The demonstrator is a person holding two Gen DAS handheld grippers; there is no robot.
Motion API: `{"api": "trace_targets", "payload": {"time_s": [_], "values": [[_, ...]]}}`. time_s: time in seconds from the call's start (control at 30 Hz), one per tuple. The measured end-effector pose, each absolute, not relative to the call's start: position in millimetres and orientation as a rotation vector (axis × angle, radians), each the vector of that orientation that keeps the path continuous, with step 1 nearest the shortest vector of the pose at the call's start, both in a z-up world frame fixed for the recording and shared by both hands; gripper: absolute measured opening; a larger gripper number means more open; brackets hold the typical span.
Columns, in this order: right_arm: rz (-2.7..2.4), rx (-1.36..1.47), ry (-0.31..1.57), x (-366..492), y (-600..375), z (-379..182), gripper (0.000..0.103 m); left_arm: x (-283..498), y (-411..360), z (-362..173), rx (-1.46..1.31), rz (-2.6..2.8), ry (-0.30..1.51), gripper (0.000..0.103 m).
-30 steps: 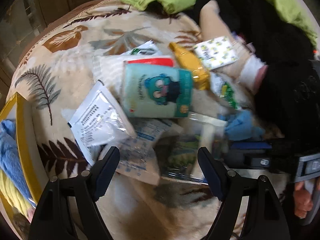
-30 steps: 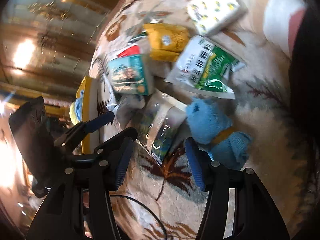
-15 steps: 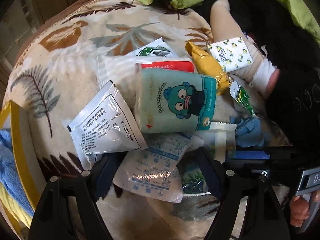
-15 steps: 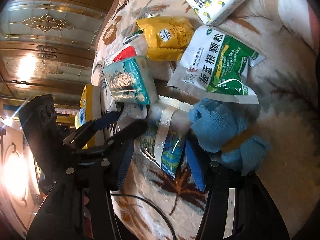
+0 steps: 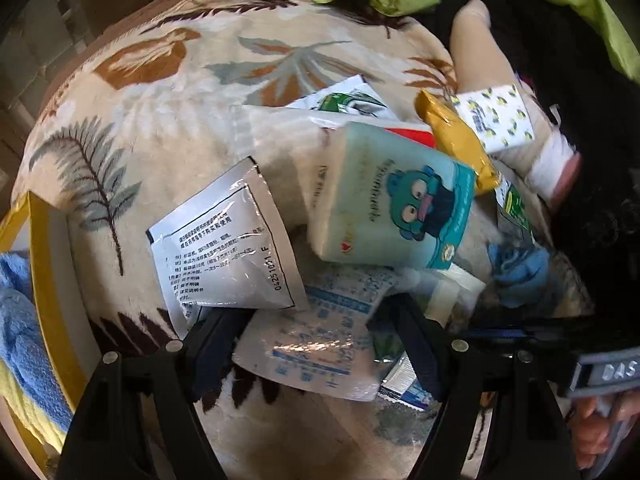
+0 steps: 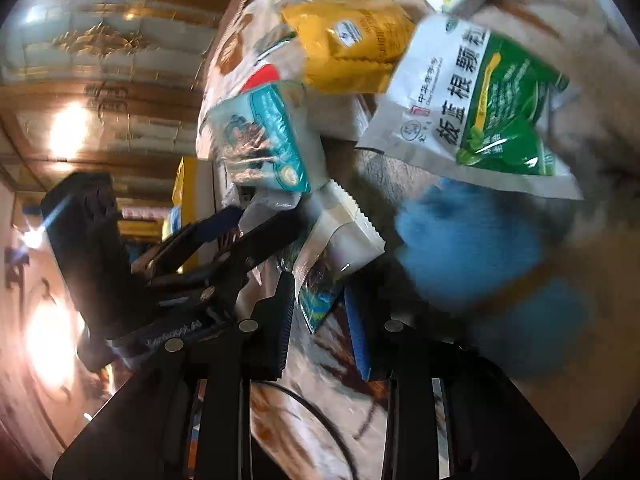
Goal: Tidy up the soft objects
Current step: 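Grasp the blue-print packet with the left tool while the right tool grasps the clear striped bag, then carry both packets over the tray and open both tools to drop them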
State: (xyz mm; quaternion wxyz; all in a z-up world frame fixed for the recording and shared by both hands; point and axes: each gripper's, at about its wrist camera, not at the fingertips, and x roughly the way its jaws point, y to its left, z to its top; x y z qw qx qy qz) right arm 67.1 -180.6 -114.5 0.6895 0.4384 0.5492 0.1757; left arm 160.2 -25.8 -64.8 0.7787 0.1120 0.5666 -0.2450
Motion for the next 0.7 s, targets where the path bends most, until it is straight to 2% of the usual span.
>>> {"api": "trace_targets", "payload": {"time_s": [0.17, 0.4, 0.53, 0.57, 0.63, 0.7], "values": [[0.377, 1.122, 1.172, 64.0, -191.0, -126.0, 0.026, 173.6, -17.5, -66.5, 0.176, -0.512, 1.254, 0.078], [0.358, 1.123, 1.125, 68.2, -185.7, -128.0, 0.026, 179.7, -20.2, -68.2, 0.140, -0.494, 1.282, 0.078], [0.360, 1.013, 1.145, 74.1, -183.5, -120.4, 0.015, 175.5, -27.1, -68.4, 0.160, -0.486, 1.267, 0.077], [0.369, 1.009, 1.148, 72.4, -186.4, -119.1, 0.015, 173.5, -26.5, -68.5, 0.170, -0.482, 1.263, 0.075], [0.372, 1.005, 1.152, 68.5, -193.3, -119.1, 0.013, 168.1, -28.0, -68.2, 0.227, -0.430, 1.237, 0.053], [0.373, 0.999, 1.158, 60.3, -201.8, -114.9, 0.012, 162.4, -21.2, -65.1, 0.222, -0.426, 1.233, 0.051]]}}
